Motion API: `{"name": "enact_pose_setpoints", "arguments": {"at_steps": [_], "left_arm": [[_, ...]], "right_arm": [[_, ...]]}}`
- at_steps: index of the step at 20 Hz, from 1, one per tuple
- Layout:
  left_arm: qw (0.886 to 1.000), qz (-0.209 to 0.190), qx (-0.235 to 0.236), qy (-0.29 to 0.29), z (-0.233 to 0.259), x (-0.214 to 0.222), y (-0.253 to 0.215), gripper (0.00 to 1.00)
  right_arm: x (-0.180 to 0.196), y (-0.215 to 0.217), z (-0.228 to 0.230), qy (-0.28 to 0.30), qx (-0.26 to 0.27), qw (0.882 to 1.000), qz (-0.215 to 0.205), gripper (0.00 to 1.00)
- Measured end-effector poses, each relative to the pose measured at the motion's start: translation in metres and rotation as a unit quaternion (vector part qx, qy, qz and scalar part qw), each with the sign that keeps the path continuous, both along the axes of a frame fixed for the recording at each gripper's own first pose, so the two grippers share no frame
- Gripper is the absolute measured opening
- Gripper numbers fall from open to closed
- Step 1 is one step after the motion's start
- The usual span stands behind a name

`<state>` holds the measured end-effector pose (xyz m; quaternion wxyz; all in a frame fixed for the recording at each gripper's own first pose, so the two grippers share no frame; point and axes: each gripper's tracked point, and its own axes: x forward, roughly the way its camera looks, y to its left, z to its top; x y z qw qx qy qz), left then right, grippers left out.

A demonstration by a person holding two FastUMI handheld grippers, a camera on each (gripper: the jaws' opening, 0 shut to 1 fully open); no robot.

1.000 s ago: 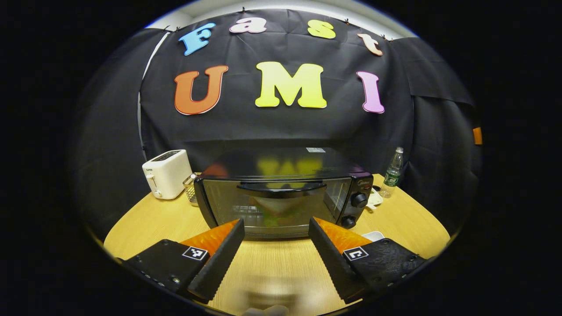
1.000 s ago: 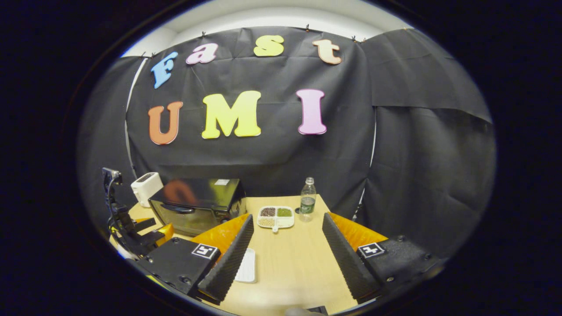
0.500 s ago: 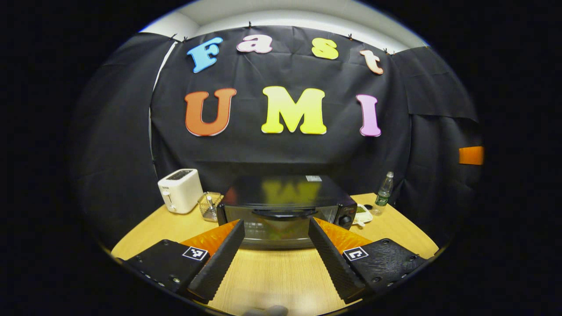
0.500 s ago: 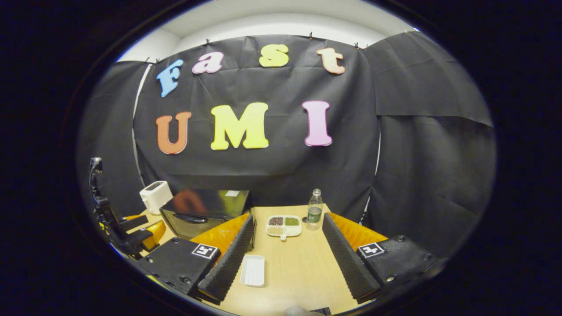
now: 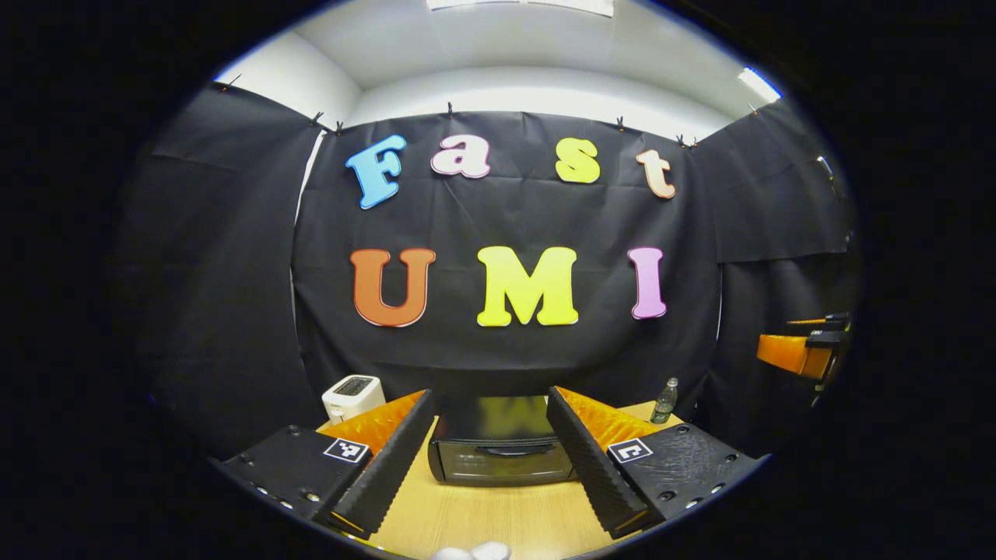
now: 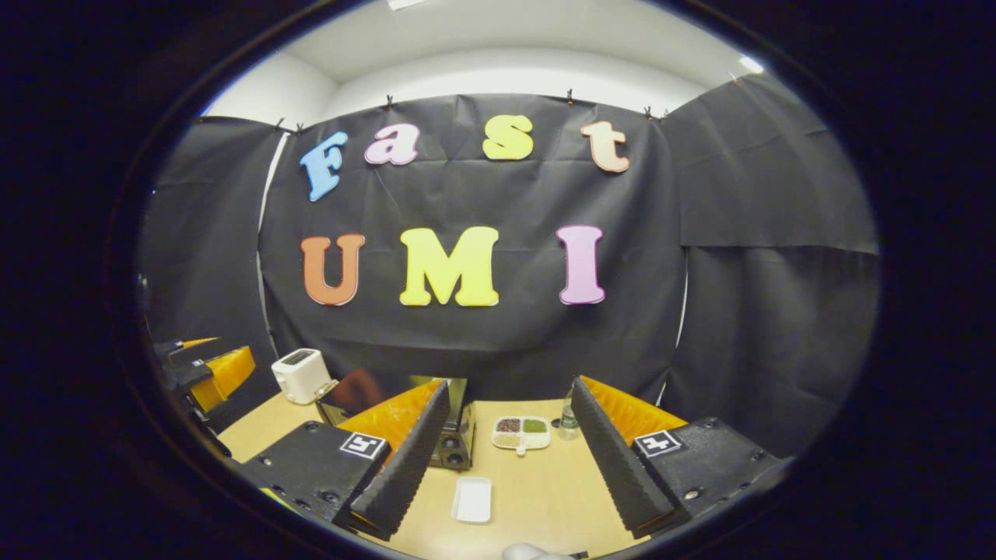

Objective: Open the electric oven with the left hand, put the food in, and close the electric oven.

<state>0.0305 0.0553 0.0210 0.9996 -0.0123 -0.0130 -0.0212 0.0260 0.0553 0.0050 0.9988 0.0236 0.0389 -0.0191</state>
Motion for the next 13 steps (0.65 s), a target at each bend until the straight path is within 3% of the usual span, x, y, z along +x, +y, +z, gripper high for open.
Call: {"name": "enact_pose_setpoints", "arguments": {"at_steps": [11, 12, 13], "left_arm": [[1.000, 0.003, 0.001, -0.015, 0.031, -0.028, 0.012, 0.95], [1.000, 0.003, -0.001, -0.017, 0.032, -0.029, 0.012, 0.86], [1.000, 0.003, -0.001, -0.018, 0.033, -0.029, 0.011, 0.86]], "right_arm": [[-0.020, 0.010, 0.030, -0.024, 0.003, 1.000, 0.003, 0.90], [-0.021, 0.011, 0.030, -0.024, 0.001, 1.000, 0.005, 0.90], [-0.020, 0.012, 0.030, -0.024, -0.001, 1.000, 0.006, 0.90]]}}
